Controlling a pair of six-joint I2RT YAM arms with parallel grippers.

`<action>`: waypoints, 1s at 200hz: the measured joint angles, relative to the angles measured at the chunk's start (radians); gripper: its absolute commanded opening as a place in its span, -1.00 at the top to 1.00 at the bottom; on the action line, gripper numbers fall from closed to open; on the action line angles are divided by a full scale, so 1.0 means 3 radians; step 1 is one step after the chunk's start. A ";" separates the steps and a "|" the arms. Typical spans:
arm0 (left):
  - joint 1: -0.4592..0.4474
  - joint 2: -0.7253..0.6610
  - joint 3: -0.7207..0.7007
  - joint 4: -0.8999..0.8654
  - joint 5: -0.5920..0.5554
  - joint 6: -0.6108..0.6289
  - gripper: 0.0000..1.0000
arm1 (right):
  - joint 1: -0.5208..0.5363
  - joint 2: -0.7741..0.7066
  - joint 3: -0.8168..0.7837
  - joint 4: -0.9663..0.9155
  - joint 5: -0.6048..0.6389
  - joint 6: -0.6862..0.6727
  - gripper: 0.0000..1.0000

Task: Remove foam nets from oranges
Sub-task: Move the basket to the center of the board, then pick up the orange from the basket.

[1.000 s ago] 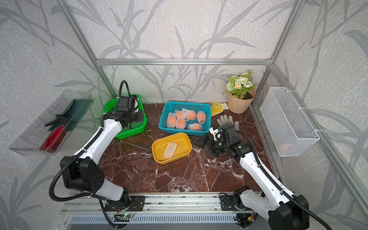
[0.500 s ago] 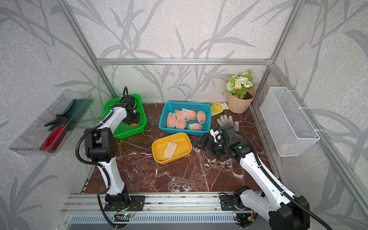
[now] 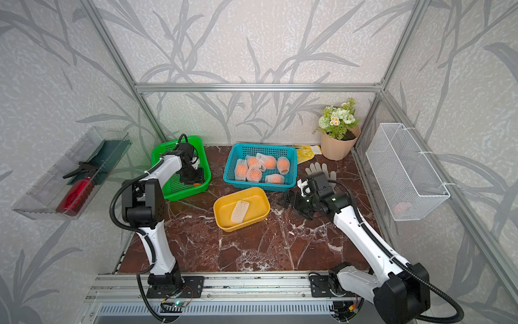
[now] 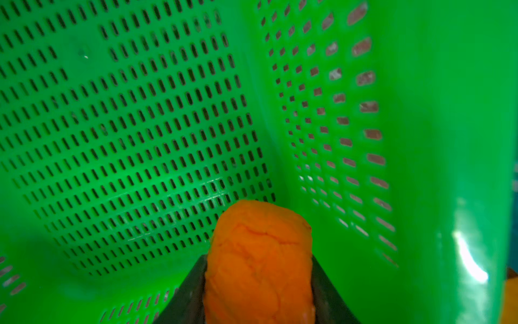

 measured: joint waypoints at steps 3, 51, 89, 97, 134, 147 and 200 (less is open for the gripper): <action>-0.0003 -0.0025 -0.0032 -0.0003 0.0009 0.0001 0.18 | 0.0000 0.0043 0.0029 -0.0010 0.0023 -0.0010 -0.99; 0.0042 -0.0273 -0.0118 -0.0097 -0.0141 -0.0131 -0.97 | 0.0017 0.0591 0.0520 -0.0065 0.0340 -0.0224 -0.99; 0.0070 -0.0917 -0.0127 -0.0084 -0.0149 -0.0351 -0.98 | 0.0109 0.1146 0.1136 -0.0117 0.0640 -0.0443 -0.98; 0.0037 -0.1129 -0.0135 -0.0055 -0.0131 -0.0378 -0.98 | 0.0135 0.1284 0.1280 -0.0134 0.0716 -0.0492 -0.98; -0.0465 -0.2050 -0.0334 0.0229 -0.0004 -0.0460 -0.98 | 0.0206 0.1981 0.1949 -0.0277 0.1031 -0.0722 -0.98; -0.0704 -0.2251 -0.0440 0.0286 0.0047 -0.0474 -0.98 | 0.0223 0.2279 0.2247 -0.0406 0.1129 -0.0821 -0.98; -0.1486 -0.2944 -0.1320 0.0570 -0.0022 -0.0589 -0.98 | 0.0270 0.3133 0.3106 -0.0793 0.1472 -0.1119 -0.98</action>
